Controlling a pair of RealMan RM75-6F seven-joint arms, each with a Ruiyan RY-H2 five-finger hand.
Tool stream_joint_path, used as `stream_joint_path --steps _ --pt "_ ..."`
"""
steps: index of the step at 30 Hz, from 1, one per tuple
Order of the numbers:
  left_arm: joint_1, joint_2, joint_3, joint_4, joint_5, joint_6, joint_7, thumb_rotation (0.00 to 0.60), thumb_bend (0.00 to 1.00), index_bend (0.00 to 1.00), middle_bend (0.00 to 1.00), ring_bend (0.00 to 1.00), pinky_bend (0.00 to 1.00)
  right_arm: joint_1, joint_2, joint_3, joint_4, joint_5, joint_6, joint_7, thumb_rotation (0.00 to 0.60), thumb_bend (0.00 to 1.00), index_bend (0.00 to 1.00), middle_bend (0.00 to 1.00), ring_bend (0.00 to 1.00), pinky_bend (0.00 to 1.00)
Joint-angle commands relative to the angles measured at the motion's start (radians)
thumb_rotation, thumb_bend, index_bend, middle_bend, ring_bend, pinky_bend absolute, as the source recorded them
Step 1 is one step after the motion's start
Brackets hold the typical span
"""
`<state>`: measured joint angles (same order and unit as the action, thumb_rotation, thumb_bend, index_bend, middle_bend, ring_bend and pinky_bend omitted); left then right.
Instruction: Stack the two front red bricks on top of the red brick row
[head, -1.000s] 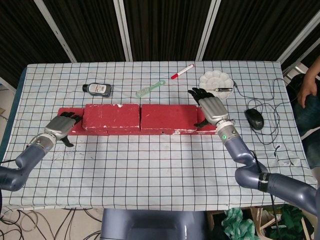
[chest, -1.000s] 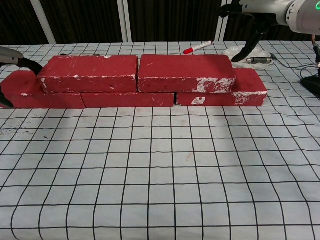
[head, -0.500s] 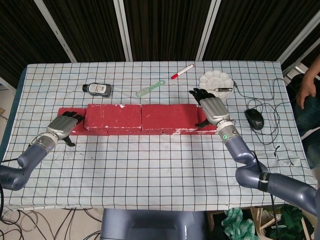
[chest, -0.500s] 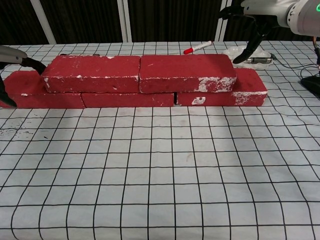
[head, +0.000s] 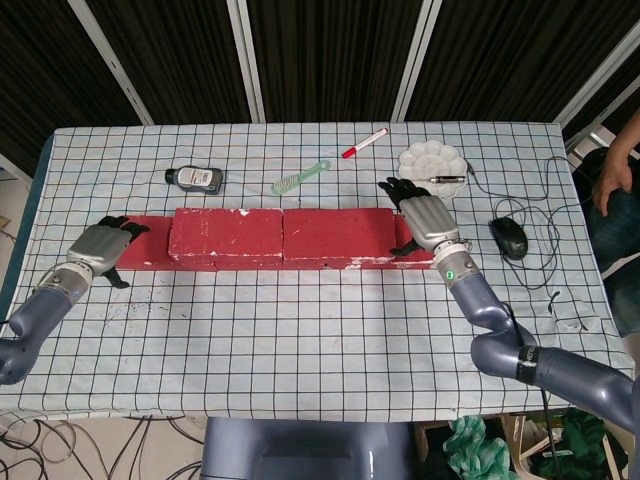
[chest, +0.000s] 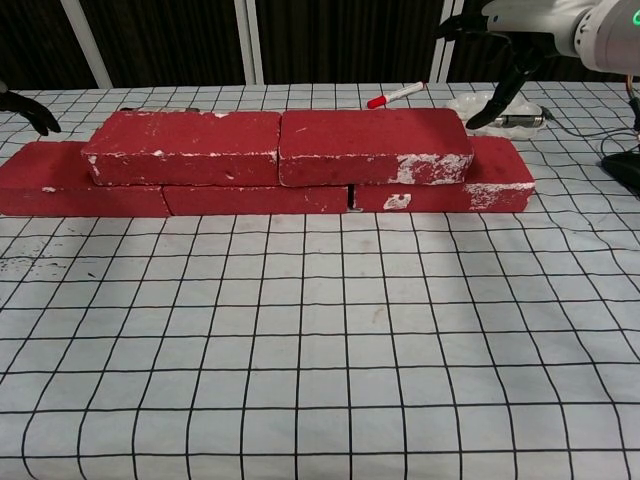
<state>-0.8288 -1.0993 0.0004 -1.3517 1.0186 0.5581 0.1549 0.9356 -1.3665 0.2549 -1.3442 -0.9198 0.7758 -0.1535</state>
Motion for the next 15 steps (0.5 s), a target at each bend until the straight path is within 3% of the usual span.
stream_joint_path --steps 1,8,15 --pt "0.015 0.041 0.022 -0.033 -0.015 0.038 0.049 0.600 0.01 0.14 0.12 0.00 0.06 0.000 -0.002 0.000 0.002 0.001 -0.001 -0.001 0.600 0.00 0.00 0.00 0.00 0.14" --pt "0.033 0.083 0.097 -0.082 -0.083 0.121 0.248 0.600 0.01 0.14 0.12 0.00 0.06 -0.003 -0.009 -0.003 0.014 0.001 -0.003 0.001 0.600 0.00 0.00 0.01 0.00 0.14" --pt "0.050 0.052 0.143 -0.101 -0.204 0.228 0.434 0.600 0.01 0.12 0.12 0.00 0.06 -0.012 -0.014 -0.004 0.031 -0.005 -0.004 0.014 0.600 0.00 0.00 0.00 0.00 0.14"
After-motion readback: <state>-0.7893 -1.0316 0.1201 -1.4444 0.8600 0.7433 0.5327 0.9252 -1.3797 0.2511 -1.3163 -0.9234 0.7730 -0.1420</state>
